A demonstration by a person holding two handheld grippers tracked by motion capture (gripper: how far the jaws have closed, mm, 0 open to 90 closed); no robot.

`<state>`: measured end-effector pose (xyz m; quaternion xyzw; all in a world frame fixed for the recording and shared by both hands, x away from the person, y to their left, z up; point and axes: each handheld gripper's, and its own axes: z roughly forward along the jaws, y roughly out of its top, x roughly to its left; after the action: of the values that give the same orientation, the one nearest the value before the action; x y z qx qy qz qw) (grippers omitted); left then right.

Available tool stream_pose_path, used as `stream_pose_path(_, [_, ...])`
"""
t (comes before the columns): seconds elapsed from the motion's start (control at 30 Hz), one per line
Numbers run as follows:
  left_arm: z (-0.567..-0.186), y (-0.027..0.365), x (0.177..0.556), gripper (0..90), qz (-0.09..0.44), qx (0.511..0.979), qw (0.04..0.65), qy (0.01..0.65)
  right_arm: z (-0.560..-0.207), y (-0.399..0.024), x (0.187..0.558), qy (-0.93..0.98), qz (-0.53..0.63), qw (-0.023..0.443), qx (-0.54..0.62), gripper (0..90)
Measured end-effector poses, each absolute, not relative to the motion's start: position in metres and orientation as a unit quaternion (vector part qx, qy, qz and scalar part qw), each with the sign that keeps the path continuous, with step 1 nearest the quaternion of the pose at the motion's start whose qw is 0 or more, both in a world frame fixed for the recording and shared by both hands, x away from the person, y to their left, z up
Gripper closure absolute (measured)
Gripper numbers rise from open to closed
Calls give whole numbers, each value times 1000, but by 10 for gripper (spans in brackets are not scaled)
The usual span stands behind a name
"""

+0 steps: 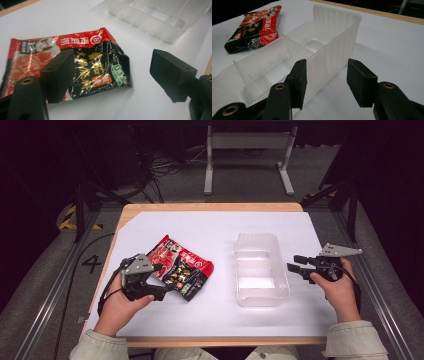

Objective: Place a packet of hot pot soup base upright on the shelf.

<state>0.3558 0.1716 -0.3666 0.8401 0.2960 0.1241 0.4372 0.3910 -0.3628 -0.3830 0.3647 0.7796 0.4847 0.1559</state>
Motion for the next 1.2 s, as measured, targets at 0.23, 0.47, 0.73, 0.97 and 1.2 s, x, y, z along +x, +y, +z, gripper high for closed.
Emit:
stream_pose_path(0.23, [-379, 161, 359, 205, 115, 852, 426, 282, -383, -363, 391, 776, 492, 152, 364, 509])
stream_pose_path(0.47, [-401, 161, 364, 228, 104, 857, 420, 279, -383, -362, 390, 776, 493, 150, 365, 507])
stream_pose_path(0.73, [-422, 164, 372, 214, 95, 858, 420, 281, -383, -362, 390, 774, 496, 147, 364, 503])
stream_pose_path(0.97, [-434, 164, 376, 207, 103, 865, 410, 270, -385, -360, 390, 776, 495, 144, 364, 495])
stream_pose_path(1.2, [-442, 161, 379, 198, 107, 870, 401, 265, -385, -361, 390, 774, 496, 146, 365, 492])
